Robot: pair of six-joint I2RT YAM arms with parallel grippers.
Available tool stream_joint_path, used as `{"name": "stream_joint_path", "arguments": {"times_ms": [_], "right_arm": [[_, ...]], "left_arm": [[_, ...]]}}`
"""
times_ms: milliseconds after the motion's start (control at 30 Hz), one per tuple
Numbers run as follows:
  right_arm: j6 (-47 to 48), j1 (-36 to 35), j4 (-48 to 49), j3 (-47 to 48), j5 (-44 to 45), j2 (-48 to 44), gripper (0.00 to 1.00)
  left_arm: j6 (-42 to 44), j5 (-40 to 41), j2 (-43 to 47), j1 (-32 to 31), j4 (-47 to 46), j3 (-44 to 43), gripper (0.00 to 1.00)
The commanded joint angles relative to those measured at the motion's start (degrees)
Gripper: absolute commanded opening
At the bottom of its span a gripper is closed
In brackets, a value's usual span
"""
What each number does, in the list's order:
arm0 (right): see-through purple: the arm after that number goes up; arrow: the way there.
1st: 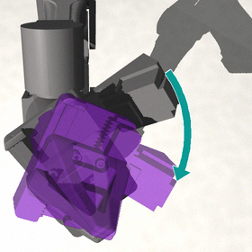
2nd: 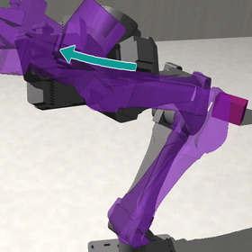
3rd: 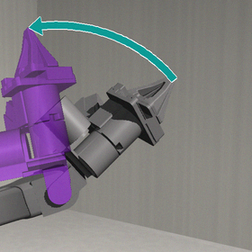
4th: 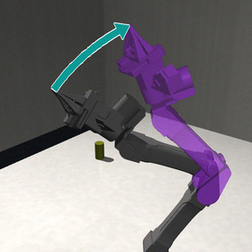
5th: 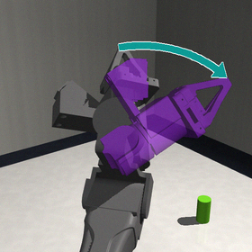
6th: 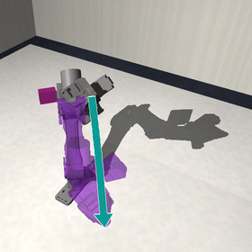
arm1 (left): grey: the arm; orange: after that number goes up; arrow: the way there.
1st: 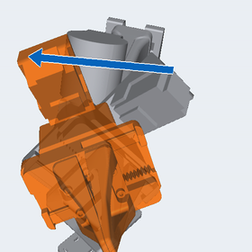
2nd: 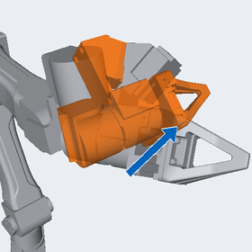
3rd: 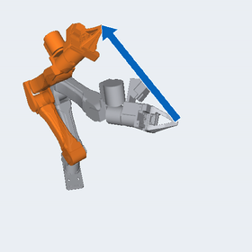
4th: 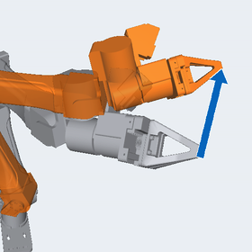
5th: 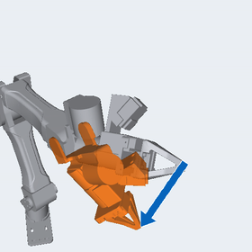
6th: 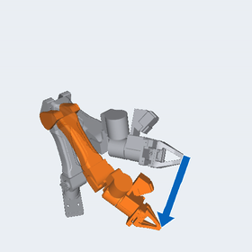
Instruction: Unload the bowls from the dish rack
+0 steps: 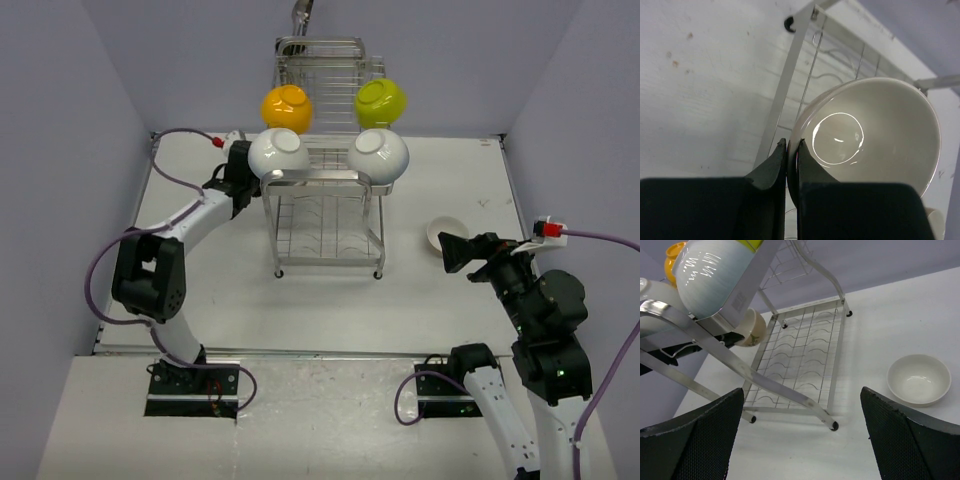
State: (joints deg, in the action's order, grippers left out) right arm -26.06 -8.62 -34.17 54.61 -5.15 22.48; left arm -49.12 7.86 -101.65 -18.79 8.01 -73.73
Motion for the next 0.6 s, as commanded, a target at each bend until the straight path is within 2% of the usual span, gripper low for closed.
{"name": "stream_joint_path", "arguments": {"times_ms": [0,133,233,267,300,433,533,567], "right_arm": [[0.31,-0.25,2.01,-0.38,-0.56,-0.16,0.99],[0.14,-0.25,2.71,-0.56,-1.27,-0.42,0.99],[-0.13,-0.25,3.06,-0.29,-2.67,-0.68,0.99],[-0.21,-0.25,3.23,-0.29,-3.11,-1.03,0.99],[-0.48,-0.17,3.41,-0.38,-3.72,-1.21,0.99],[-1.09,-0.25,5.77,-0.91,-11.09,-1.56,0.99],[-2.93,-0.25,7.45,-1.35,-24.43,-0.86,0.99],[-4.07,-0.25,7.37,-1.43,-25.52,-0.86,0.99]], "left_arm": [[-3.52,6.79,7.85,2.52,-11.18,-0.45,0.00],[-10.09,14.45,11.64,5.77,-1.26,0.60,0.00],[-16.61,17.45,16.64,10.07,5.51,5.34,0.00],[-17.75,18.59,21.01,11.39,6.39,9.01,0.00],[-19.33,22.08,23.40,11.66,7.19,10.96,0.00],[-13.48,26.51,35.18,12.02,10.52,16.69,0.00],[-4.08,23.97,44.56,11.76,14.22,19.31,0.00],[-1.01,20.48,46.61,11.75,14.66,20.20,0.00]]}}
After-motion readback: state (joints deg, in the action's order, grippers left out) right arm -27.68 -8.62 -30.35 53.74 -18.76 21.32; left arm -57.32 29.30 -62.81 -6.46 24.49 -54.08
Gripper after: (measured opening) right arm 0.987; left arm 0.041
